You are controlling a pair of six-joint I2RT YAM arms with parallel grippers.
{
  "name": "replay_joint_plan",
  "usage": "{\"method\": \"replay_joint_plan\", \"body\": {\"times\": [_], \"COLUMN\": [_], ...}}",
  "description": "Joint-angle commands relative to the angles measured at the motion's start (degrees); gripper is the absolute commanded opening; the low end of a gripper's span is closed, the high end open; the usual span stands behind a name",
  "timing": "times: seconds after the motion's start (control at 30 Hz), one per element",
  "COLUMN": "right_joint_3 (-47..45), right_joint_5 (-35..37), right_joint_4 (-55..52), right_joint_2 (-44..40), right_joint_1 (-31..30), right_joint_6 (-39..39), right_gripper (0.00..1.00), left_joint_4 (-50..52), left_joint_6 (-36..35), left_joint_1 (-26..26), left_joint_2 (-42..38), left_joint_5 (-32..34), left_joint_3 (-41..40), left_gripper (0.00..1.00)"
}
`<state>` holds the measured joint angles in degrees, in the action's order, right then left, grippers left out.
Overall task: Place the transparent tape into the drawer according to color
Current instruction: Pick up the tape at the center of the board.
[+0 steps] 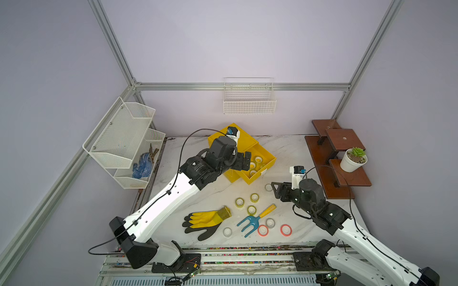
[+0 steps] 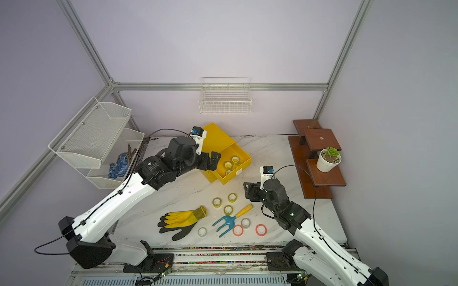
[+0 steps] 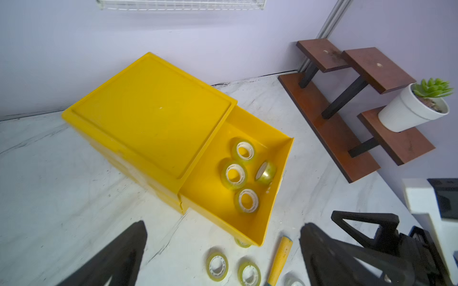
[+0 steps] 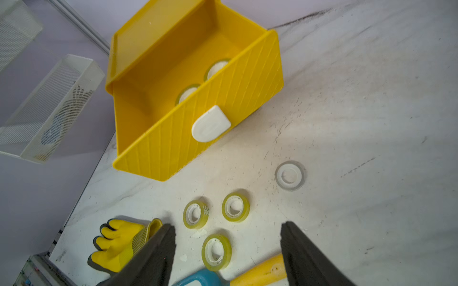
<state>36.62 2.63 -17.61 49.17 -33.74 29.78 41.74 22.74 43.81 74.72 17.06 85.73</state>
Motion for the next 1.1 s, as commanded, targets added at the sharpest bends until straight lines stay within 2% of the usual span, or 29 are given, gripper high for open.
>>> {"method": "replay_joint_plan", "body": {"times": [0.0,0.13,0.3,0.6,1.07], "right_joint_3": [-2.5,-4.2,-3.0,3.2,6.9], "right_joint_5": [-6.0,-8.0,-7.9,-7.3,-0.6], "right_joint_4": [3.2,9.0,12.8,8.7,5.3], "right_joint_2": [2.8,9.0,17.8,31.4,38.7], "right_joint_1": [0.1,-1.6,-4.9,-11.1,-15.5], "right_joint_6": [0.8,1.1,-0.6,-4.4,-5.9], "right_gripper": [0.72,0.71,0.71,0.71,0.72], "left_joint_4": [-3.7,-2.7,-3.4,-1.5,-1.7], "left_joint_6": [-0.4,3.7,6.9,8.4,8.6], "left_joint_1": [-0.7,-2.1,-4.5,-6.9,-7.9], "left_joint_2": [-6.0,-11.9,-17.5,-17.3,-15.7], "left_joint_5": [7.0,11.1,11.1,10.8,9.8], "left_joint_3": [-8.2,-17.4,-25.3,-26.9,-27.9], "left_gripper": [1.0,1.0,1.0,1.0,1.0]}}
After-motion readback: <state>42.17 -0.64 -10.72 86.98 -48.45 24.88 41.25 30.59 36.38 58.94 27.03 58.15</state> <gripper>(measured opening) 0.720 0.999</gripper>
